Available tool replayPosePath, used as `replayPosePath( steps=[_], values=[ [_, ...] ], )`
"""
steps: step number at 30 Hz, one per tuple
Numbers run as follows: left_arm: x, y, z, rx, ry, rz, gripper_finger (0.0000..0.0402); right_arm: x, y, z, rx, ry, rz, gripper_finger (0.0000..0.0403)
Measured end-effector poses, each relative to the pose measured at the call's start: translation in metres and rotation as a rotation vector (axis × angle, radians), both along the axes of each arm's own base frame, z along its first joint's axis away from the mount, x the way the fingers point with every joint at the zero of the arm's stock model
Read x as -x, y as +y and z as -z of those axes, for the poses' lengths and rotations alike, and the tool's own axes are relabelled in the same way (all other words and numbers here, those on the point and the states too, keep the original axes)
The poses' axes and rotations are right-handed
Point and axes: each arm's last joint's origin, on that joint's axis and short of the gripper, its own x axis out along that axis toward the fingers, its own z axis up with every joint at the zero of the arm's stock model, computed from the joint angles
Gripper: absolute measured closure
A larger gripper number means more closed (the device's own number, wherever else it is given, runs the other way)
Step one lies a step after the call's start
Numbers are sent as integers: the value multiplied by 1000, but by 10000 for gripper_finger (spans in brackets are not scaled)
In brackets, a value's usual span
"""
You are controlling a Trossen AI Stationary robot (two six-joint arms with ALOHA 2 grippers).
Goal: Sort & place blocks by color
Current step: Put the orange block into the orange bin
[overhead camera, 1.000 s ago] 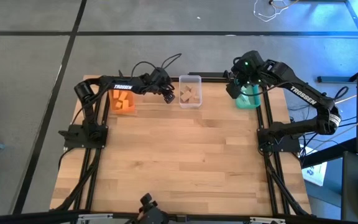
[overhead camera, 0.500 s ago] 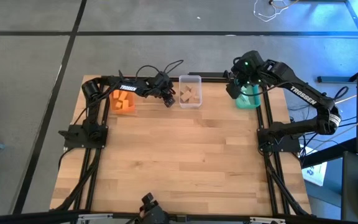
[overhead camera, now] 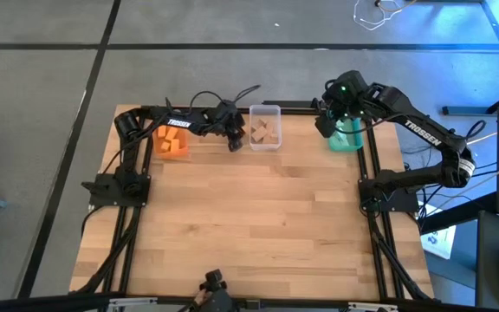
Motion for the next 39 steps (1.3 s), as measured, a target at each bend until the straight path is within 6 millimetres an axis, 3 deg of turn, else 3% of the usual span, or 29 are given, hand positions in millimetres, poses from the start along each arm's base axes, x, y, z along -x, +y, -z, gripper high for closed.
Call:
replayPosePath(
  steps=[16, 29, 39],
  values=[
    [-9, -15, 1, -31, 41, 109, 253, 0, 0, 0, 0, 0, 0, 121],
    [-17, -26, -11, -107, 101, 55, 253, 0, 0, 0, 0, 0, 0, 121],
    [-30, -25, -28, -300, 179, 311, 253, 0, 0, 0, 1, 1, 1, 121]
  ],
)
